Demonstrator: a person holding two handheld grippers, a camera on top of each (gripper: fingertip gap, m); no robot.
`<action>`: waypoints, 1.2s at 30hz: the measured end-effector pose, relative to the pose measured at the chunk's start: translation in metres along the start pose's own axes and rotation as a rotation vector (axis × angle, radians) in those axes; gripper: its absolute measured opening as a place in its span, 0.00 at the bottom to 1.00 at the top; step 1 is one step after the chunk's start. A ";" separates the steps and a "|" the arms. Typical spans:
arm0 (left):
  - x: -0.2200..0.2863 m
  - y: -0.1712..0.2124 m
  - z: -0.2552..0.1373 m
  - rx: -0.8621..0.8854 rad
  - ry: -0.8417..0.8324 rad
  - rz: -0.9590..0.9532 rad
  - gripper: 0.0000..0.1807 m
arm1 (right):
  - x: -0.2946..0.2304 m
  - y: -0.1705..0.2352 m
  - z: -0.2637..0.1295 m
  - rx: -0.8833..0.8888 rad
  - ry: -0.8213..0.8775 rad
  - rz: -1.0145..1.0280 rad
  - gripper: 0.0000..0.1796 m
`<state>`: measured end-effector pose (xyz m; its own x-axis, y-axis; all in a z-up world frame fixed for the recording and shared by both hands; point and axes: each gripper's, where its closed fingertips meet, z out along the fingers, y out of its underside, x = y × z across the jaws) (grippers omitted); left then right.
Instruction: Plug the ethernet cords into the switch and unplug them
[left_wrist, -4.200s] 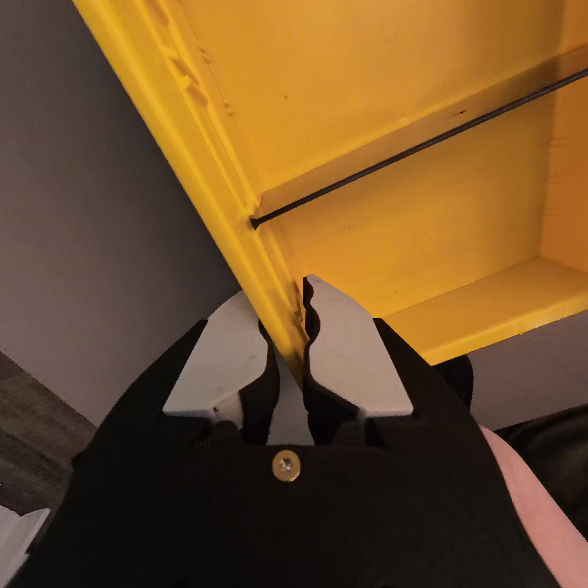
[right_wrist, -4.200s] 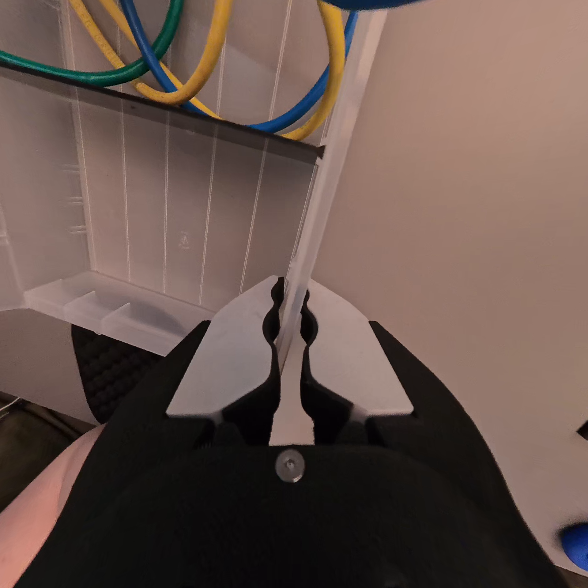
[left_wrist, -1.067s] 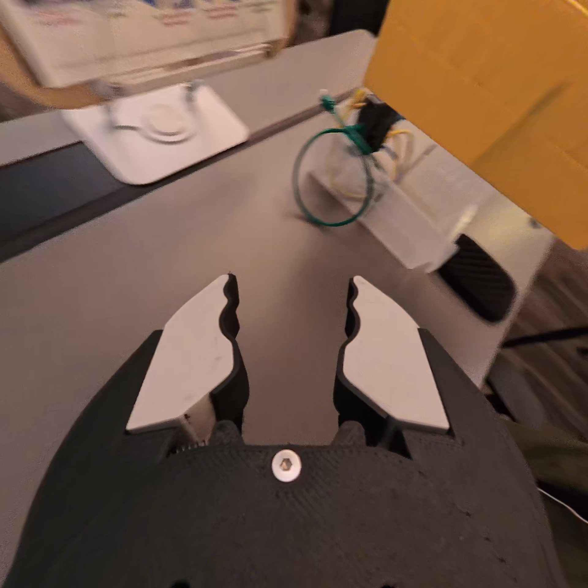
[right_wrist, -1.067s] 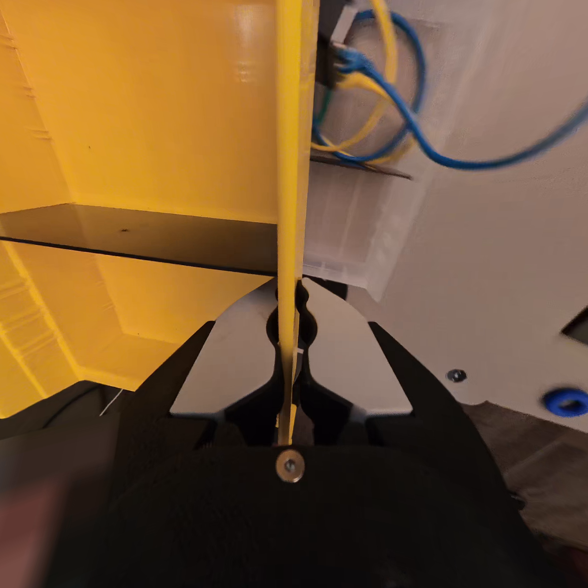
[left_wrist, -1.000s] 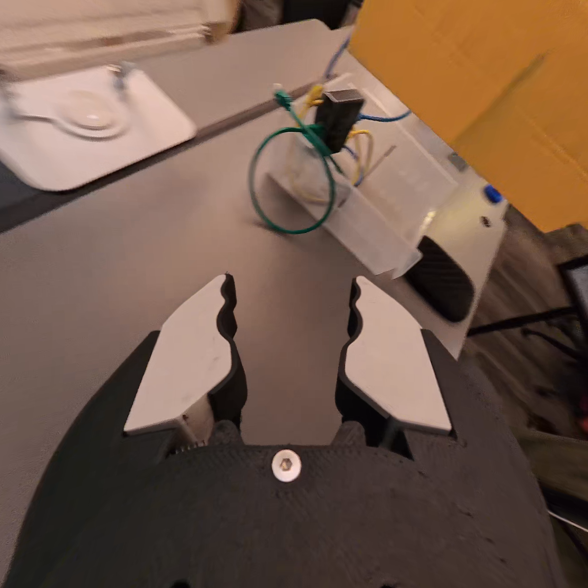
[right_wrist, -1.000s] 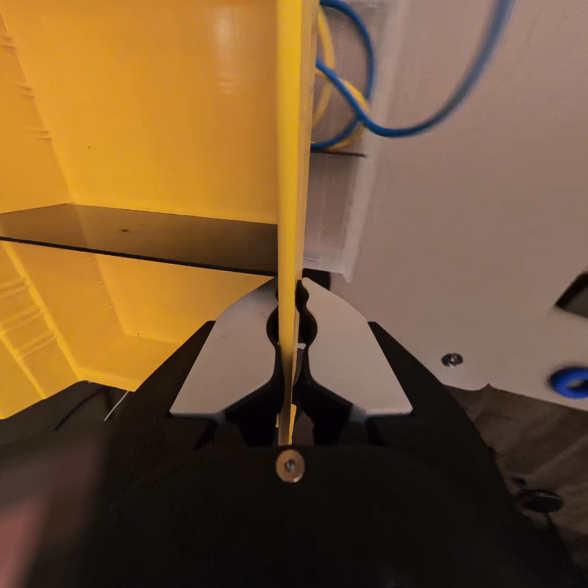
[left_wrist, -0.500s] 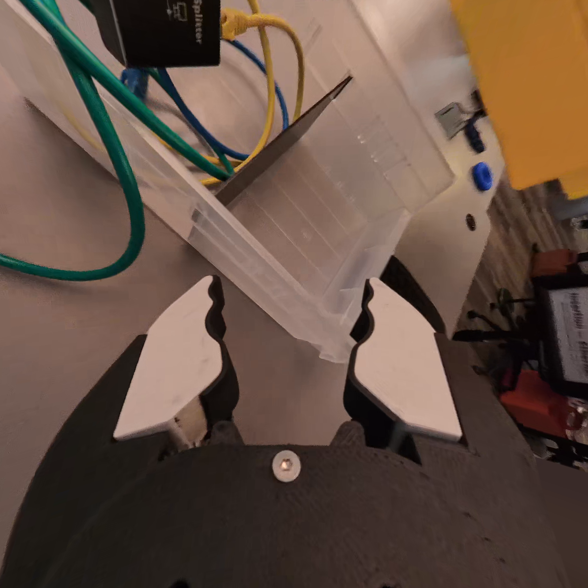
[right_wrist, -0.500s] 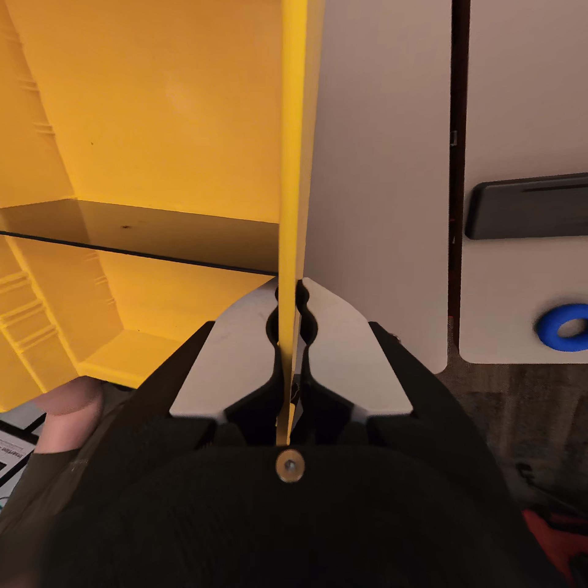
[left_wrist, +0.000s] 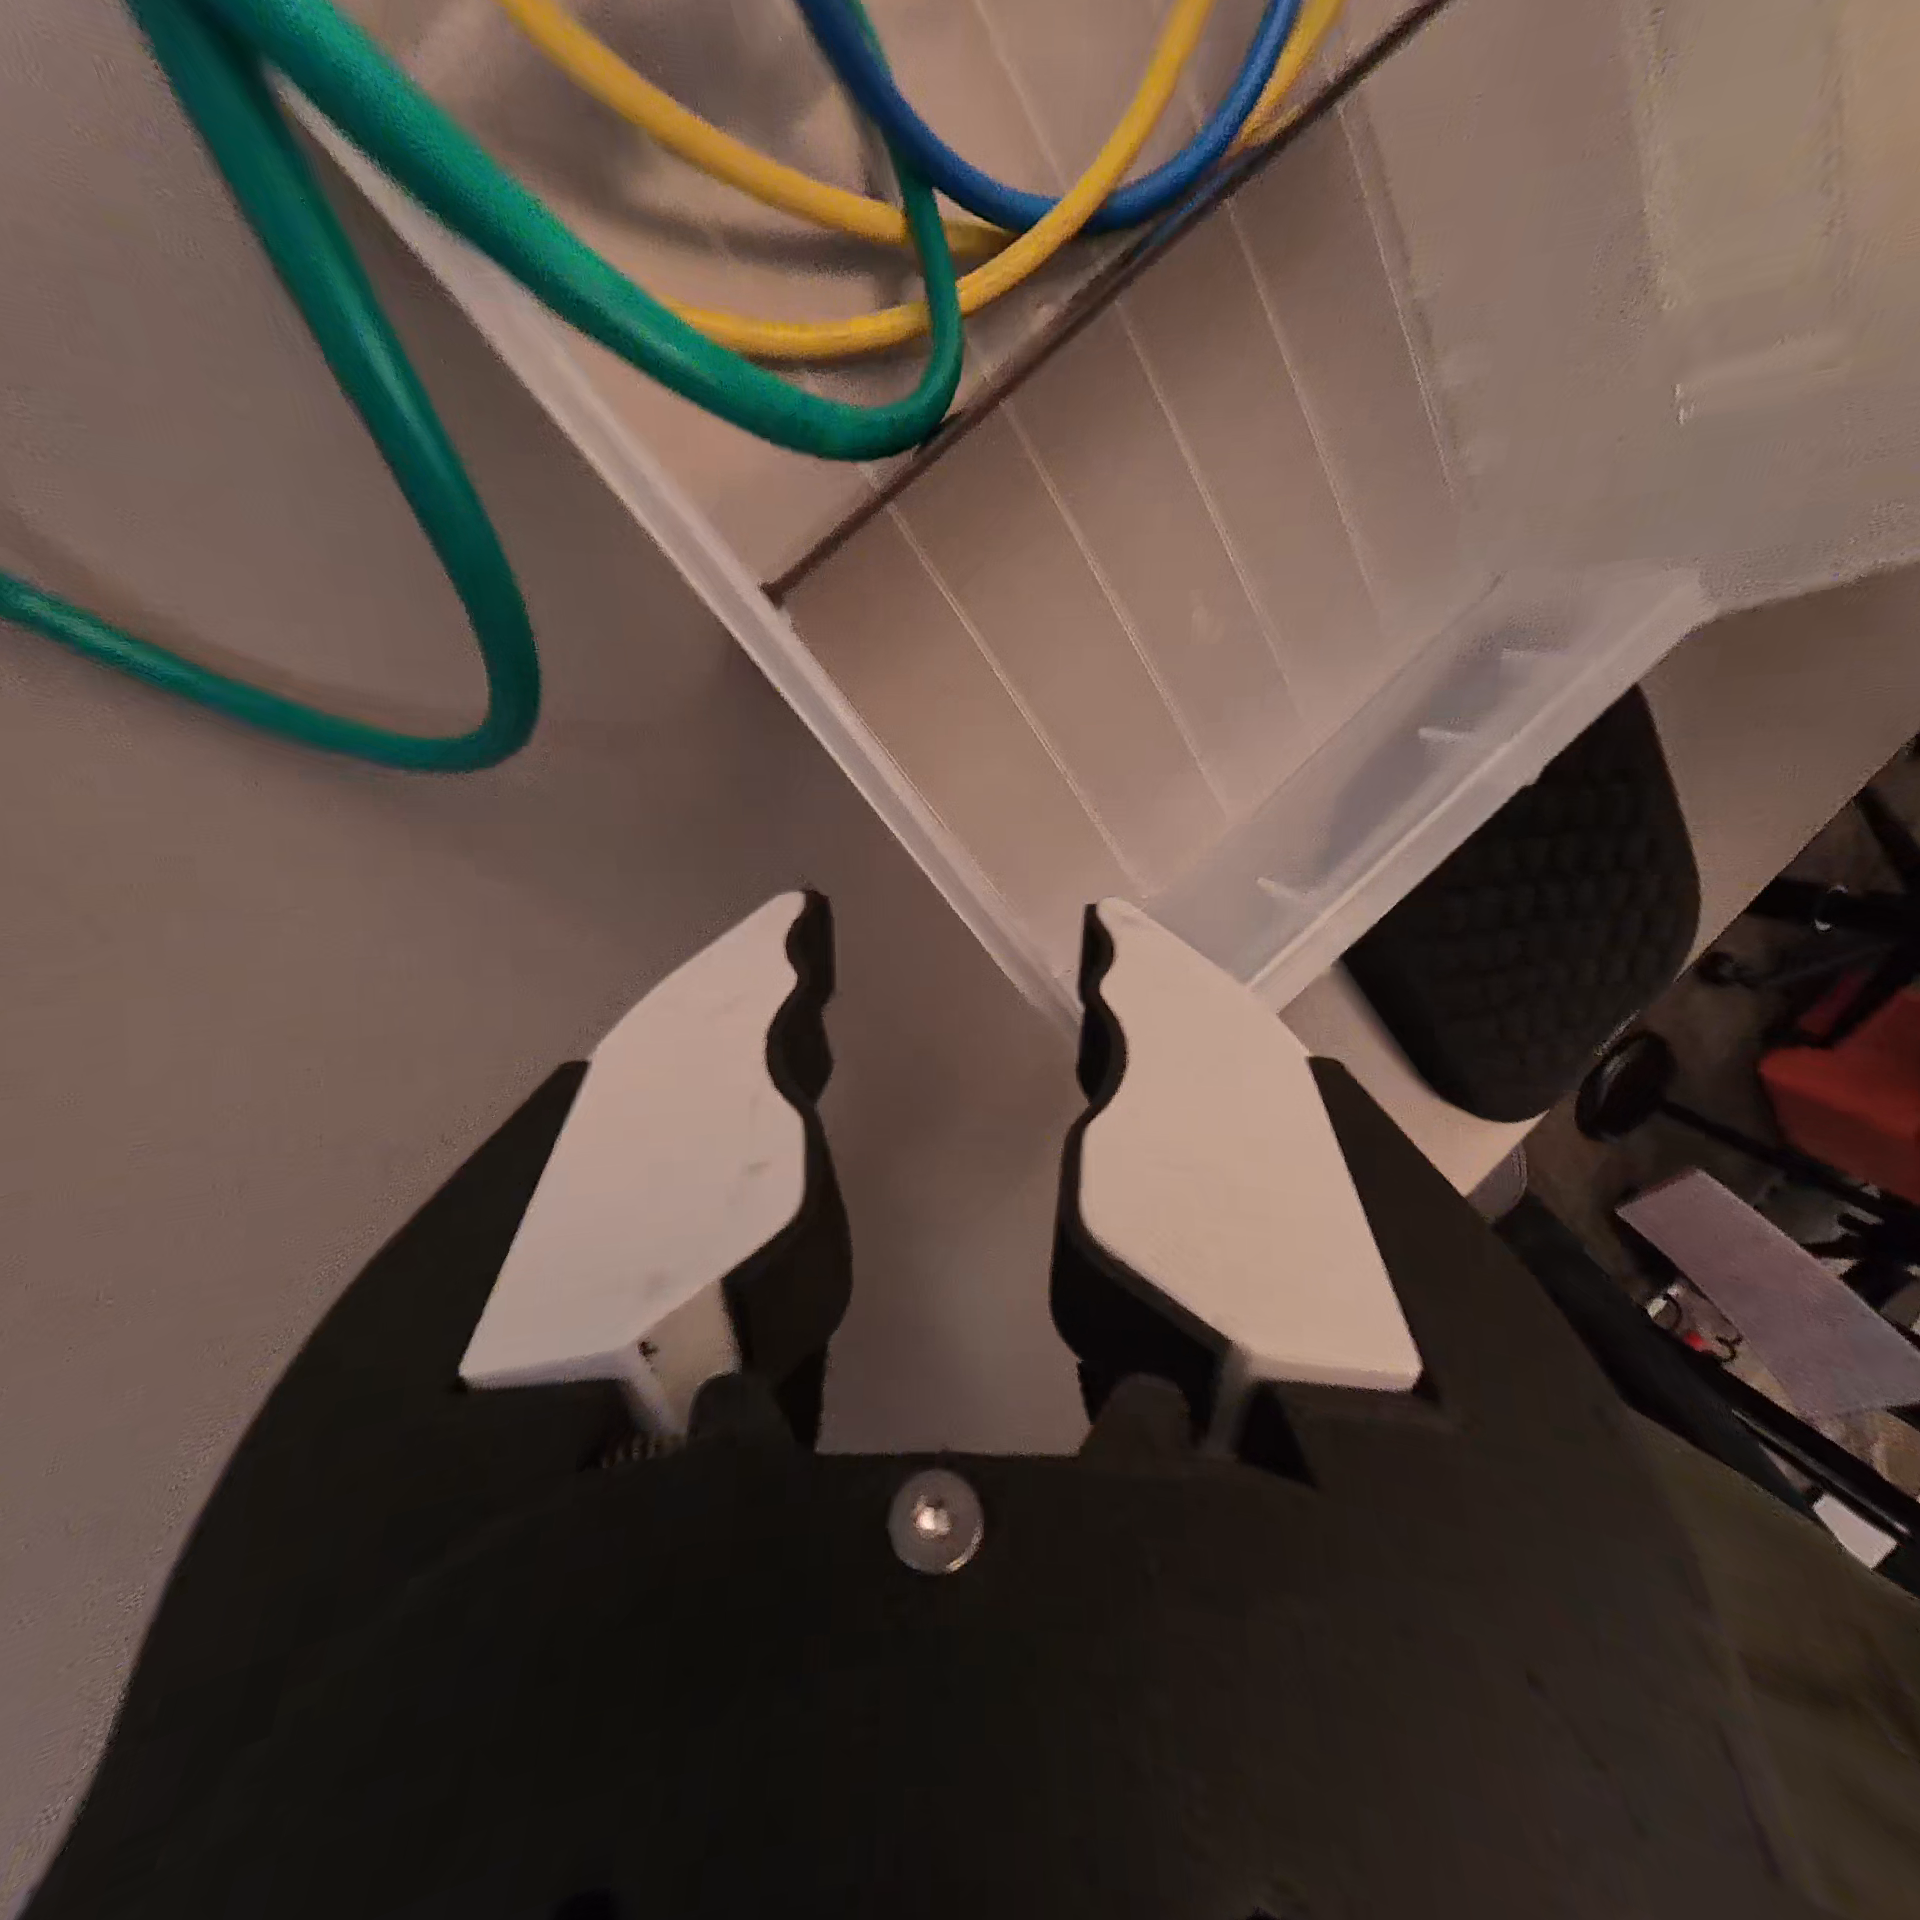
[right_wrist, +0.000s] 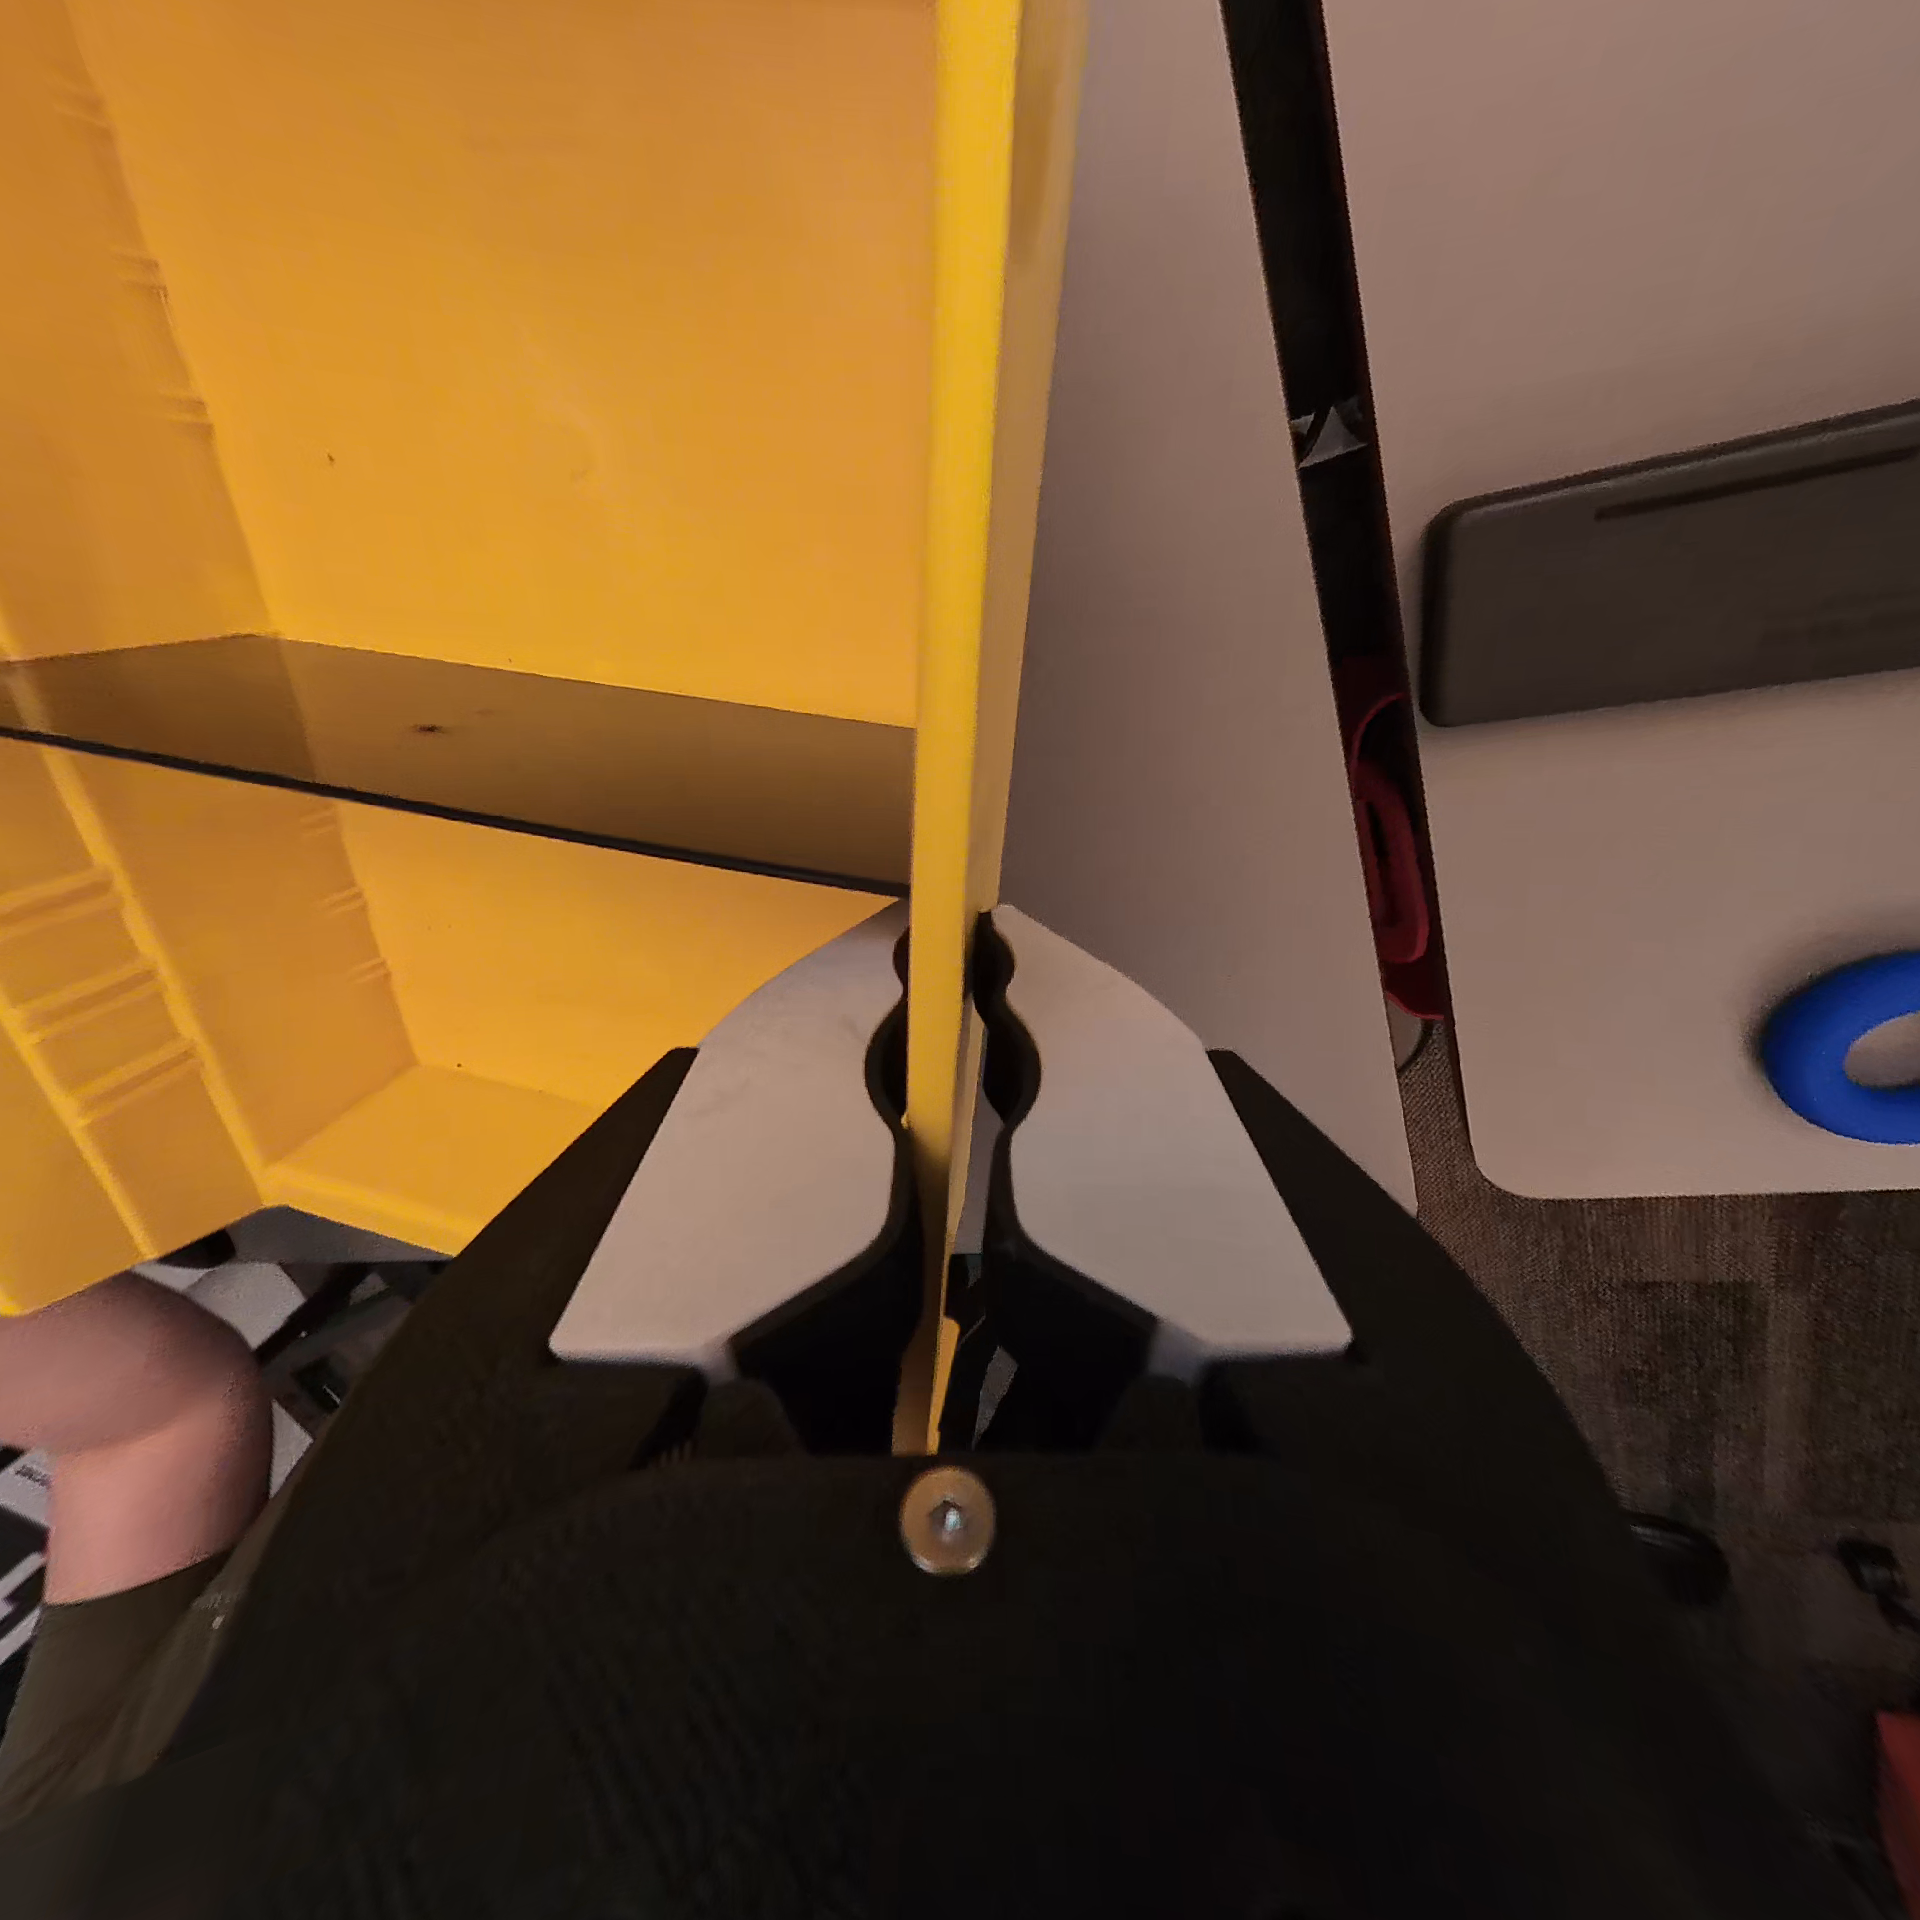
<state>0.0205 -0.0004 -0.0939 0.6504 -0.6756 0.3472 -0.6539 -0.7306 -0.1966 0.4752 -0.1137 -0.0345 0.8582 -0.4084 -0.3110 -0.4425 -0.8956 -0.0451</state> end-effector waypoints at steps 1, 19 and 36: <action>-0.007 0.001 -0.004 -0.006 -0.002 -0.002 0.21 | 0.001 0.000 0.005 0.001 0.002 0.003 0.04; -0.217 0.109 -0.077 0.110 -0.162 -0.190 0.11 | -0.081 -0.015 0.111 -0.061 -0.047 -0.164 0.06; -0.284 0.235 -0.157 0.288 -0.205 -0.547 0.11 | -0.149 -0.020 0.146 -0.103 0.054 -0.355 0.04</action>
<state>-0.3782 0.0354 -0.0945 0.9391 -0.1830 0.2908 -0.0962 -0.9526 -0.2886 0.3184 -0.0098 -0.1260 0.9672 -0.0749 -0.2426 -0.0883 -0.9951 -0.0447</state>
